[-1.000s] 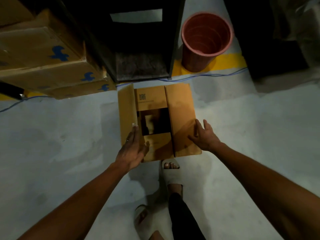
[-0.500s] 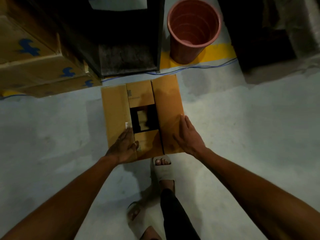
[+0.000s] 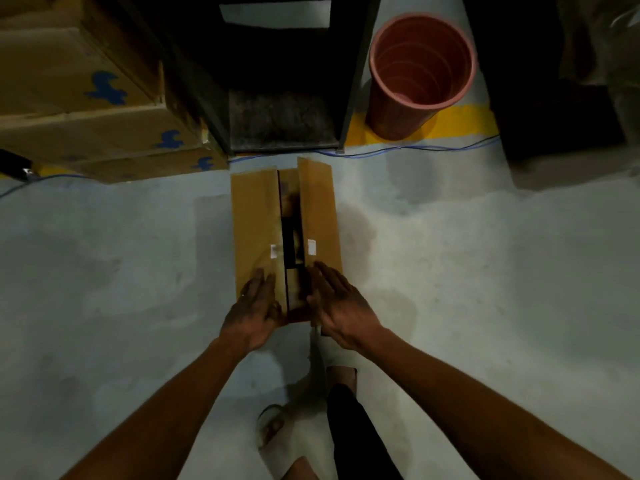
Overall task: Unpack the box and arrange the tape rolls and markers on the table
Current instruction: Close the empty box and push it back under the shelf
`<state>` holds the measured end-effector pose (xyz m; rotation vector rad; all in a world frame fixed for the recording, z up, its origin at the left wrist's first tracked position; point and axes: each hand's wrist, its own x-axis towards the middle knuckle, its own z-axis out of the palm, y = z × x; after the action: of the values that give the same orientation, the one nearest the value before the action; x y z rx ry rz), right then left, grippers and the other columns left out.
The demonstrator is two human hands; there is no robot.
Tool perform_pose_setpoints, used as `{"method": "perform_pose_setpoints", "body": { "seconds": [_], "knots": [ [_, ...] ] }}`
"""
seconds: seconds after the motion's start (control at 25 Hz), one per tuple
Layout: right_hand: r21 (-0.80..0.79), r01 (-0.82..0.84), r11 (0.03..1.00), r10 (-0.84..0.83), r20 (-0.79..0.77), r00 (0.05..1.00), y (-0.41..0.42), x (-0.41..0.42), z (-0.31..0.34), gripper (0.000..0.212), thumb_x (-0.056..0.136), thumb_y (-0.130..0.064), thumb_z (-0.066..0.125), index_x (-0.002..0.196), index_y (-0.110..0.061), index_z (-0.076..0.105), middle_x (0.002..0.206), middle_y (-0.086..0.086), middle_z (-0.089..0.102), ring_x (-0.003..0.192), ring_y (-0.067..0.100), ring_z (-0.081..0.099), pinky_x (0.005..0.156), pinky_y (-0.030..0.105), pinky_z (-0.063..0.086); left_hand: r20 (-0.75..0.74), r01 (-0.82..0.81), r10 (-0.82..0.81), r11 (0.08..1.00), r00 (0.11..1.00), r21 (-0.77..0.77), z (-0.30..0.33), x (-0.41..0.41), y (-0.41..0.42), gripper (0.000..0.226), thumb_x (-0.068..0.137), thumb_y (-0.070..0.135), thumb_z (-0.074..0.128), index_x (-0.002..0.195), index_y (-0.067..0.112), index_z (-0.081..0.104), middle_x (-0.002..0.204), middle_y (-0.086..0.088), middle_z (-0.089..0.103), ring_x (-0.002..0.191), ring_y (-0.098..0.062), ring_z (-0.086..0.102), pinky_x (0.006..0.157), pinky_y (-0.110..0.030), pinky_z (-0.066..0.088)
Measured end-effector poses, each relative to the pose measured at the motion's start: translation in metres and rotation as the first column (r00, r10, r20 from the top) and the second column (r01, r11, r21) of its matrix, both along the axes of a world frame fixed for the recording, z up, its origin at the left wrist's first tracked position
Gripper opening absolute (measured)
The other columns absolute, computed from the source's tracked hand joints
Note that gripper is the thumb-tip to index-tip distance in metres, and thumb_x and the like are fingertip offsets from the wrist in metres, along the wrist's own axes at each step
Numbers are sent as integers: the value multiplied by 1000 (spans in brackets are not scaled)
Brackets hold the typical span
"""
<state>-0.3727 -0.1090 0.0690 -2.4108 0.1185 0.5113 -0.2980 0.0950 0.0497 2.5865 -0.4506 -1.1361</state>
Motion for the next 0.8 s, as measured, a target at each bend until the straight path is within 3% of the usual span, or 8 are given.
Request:
{"method": "perform_pose_setpoints", "body": {
  "seconds": [0.16, 0.28, 0.44, 0.6, 0.72, 0.8],
  "knots": [
    [-162, -50, 985, 34, -103, 994, 14, 10, -45, 86, 84, -67, 49, 152, -39, 5, 164, 14, -4, 149, 43, 4, 115, 58, 28, 75, -4, 0, 999, 997, 45, -16, 5, 10, 64, 99, 34, 43, 154, 39, 11, 162, -4, -18, 150, -35, -1, 115, -55, 30],
    [-153, -5, 988, -19, -153, 988, 13, 27, -65, 84, 84, -60, 47, 149, -47, -4, 161, 20, -16, 144, 54, -9, 114, 66, 21, 102, -64, 66, 998, 993, -23, -30, 21, 13, 69, 98, 29, 49, 152, 44, 9, 160, -13, -22, 148, -41, -3, 115, -56, 27],
    [-146, 46, 988, -59, -87, 995, 1, 48, -77, 87, 88, -45, 60, 151, -46, 0, 159, 26, -10, 141, 59, 5, 109, 66, 33, 84, -98, 117, 974, 990, -203, -42, 45, 17, 70, 96, 29, 54, 153, 42, 14, 159, -20, -7, 142, -47, 21, 114, -56, 32],
    [-78, 75, 994, -85, -126, 988, -9, 67, -85, 97, 82, -39, 71, 152, -43, 5, 159, 28, -3, 141, 60, 2, 110, 64, 31, 80, -99, 128, 950, 988, -297, -54, 65, 14, 75, 93, 28, 60, 152, 45, 17, 157, -19, 1, 143, -43, 19, 116, -54, 30],
    [-17, 146, 989, -147, -135, 980, -11, 70, -87, 98, 77, -38, 75, 150, -46, 10, 155, 28, 14, 139, 54, 19, 107, 58, 37, 128, -116, 158, 952, 979, -283, -56, 71, 6, 79, 89, 29, 67, 151, 43, 21, 154, -17, 7, 139, -43, 21, 115, -58, 28],
    [-8, 189, 982, -189, -79, 979, -11, 71, -82, 91, 78, -35, 77, 149, -43, 21, 150, 23, 21, 132, 46, 29, 102, 46, 43, 138, -174, 202, 966, 970, -191, -53, 72, -2, 79, 87, 30, 68, 151, 43, 23, 154, -17, 4, 136, -45, 21, 115, -57, 26]
  ]
}}
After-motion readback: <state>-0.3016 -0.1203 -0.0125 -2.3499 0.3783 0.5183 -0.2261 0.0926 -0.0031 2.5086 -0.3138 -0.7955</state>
